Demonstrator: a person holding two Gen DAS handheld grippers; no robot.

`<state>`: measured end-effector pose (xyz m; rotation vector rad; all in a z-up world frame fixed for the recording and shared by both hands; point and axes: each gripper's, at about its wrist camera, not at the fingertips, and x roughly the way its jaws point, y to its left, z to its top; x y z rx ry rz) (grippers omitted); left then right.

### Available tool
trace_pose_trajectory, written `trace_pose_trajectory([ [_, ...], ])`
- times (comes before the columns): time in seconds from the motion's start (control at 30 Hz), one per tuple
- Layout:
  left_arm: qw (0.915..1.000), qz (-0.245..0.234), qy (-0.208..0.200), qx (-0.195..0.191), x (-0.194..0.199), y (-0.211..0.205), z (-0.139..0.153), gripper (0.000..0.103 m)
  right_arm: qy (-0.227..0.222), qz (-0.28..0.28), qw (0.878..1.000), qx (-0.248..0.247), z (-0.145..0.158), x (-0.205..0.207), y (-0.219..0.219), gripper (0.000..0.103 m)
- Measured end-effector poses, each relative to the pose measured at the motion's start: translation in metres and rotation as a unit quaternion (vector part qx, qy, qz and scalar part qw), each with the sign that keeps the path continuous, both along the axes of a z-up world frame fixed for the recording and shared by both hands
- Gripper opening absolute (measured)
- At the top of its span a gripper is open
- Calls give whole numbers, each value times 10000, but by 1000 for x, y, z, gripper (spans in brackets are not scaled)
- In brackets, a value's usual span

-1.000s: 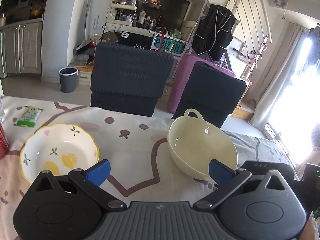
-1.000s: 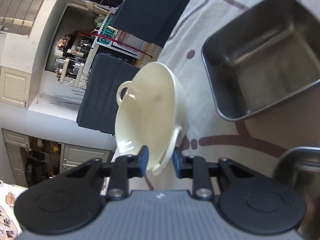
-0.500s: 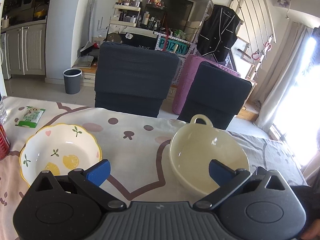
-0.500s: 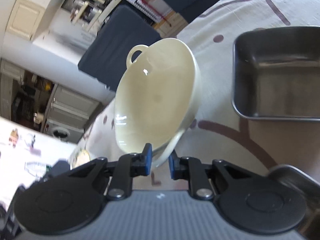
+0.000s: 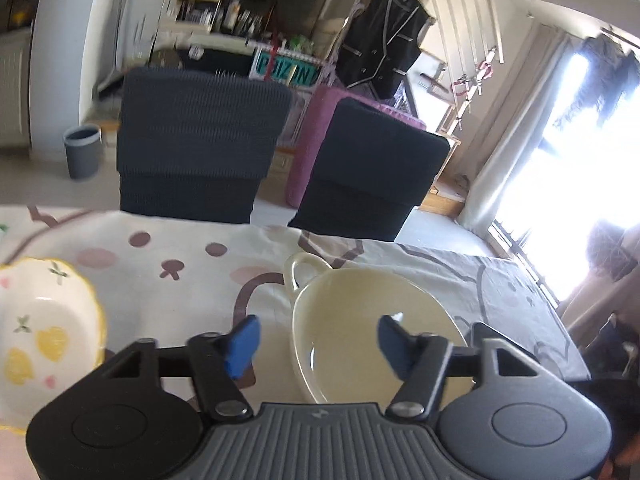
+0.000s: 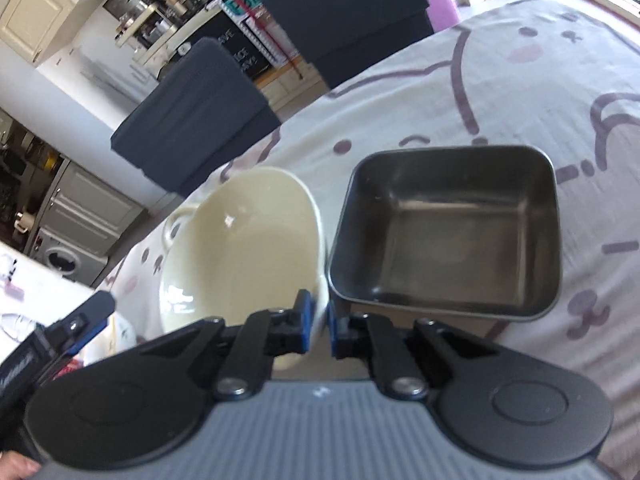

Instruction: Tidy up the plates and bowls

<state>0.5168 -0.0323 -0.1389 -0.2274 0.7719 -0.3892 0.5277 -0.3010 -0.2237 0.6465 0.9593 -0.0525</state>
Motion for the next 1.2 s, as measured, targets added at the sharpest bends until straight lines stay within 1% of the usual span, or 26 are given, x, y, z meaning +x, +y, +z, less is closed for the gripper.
trace_pose_trajectory([
  [0.07, 9999, 59, 126, -62, 17, 2, -7, 51, -66, 0, 9999, -130, 0, 1, 2, 10],
  [0.23, 9985, 370, 236, -339, 49, 10, -16, 48, -147, 55, 9995, -266, 4, -3, 0, 10],
  [0.3, 9979, 367, 307, -429, 59, 9, -18, 48, -153, 64, 9994, -302, 5, -1, -1, 10],
  [0.37, 9980, 327, 345, -407, 67, 4, -18, 48, -155, 100, 9991, -370, 7, -1, 1, 10],
  [0.43, 9991, 232, 330, -142, 74, -6, -17, 48, -148, 106, 9991, -372, 7, 2, 2, 10],
  [0.5, 9986, 130, 285, 419, 79, -21, -17, 48, -118, 105, 9993, -331, 7, 3, 1, 10],
  [0.53, 9971, 104, 242, 720, 80, -28, -18, 47, -111, 104, 9994, -319, 6, 3, 0, 10],
  [0.6, 9901, 98, 125, 1395, 81, -39, -19, 48, -112, 118, 9993, -324, 6, 3, 0, 10],
  [0.63, 9869, 20, 10, 1613, 80, -43, -20, 49, -111, 119, 9993, -324, 7, 3, 0, 10],
  [0.73, 9802, -127, -127, 1970, 77, -46, -20, 50, -114, 129, 9993, -335, 7, 3, 0, 10],
  [0.8, 9766, -149, -132, 2143, 73, -46, -19, 50, -152, 139, 9992, -356, 7, 4, 0, 10],
  [0.9, 9732, -110, -120, 2292, 65, -39, -18, 50, -205, 102, 9992, -318, 6, 7, 0, 10],
  [0.97, 9706, -118, -149, 2398, 54, -32, -17, 50, -265, 130, 9988, -380, 6, 10, 1, 10],
  [1.07, 9734, -79, -17, 2289, 38, -16, -17, 50, -386, 207, 9975, -554, 7, 16, 7, 12],
  [1.2, 9782, 47, 112, 2071, 14, 7, -17, 49, -406, 213, 9981, -420, 6, 21, 10, 14],
])
